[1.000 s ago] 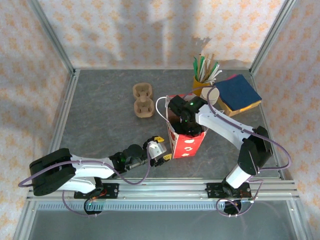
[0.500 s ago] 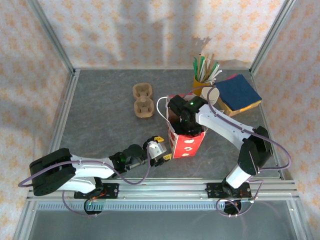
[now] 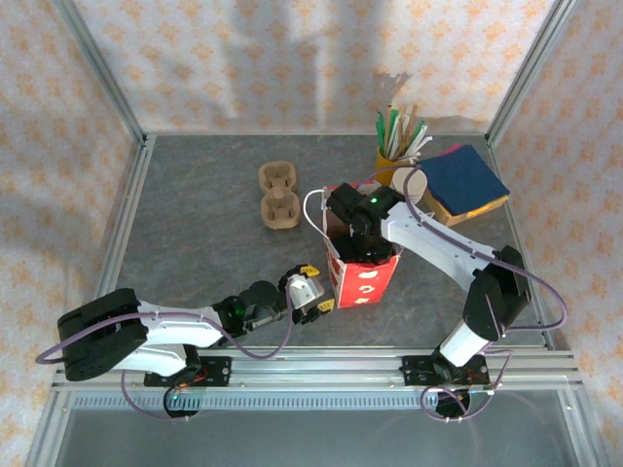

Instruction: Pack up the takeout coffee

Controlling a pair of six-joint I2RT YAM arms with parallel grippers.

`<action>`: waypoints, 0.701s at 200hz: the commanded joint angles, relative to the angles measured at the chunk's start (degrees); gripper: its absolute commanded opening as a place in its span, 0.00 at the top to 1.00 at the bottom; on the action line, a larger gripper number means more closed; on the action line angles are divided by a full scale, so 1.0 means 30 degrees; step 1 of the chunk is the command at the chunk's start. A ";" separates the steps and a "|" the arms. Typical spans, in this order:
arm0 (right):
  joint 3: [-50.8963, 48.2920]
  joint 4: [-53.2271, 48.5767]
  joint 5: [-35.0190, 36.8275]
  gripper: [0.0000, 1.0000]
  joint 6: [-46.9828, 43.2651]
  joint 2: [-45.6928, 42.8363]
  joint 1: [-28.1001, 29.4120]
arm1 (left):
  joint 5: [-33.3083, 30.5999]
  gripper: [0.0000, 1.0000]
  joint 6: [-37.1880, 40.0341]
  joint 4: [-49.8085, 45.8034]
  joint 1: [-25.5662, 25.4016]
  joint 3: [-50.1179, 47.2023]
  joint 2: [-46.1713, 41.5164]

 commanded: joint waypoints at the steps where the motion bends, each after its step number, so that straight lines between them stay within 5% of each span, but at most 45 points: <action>1: 0.0629 -0.0490 0.0746 0.09 -0.0309 -0.0141 -0.0054 | -0.0258 0.22 0.0101 0.0012 -0.0164 0.0317 0.0199; 140: 0.0718 -0.0580 0.1042 0.10 -0.0236 0.0152 -0.0054 | -0.0284 0.22 0.0159 -0.0112 -0.0182 0.0347 0.0287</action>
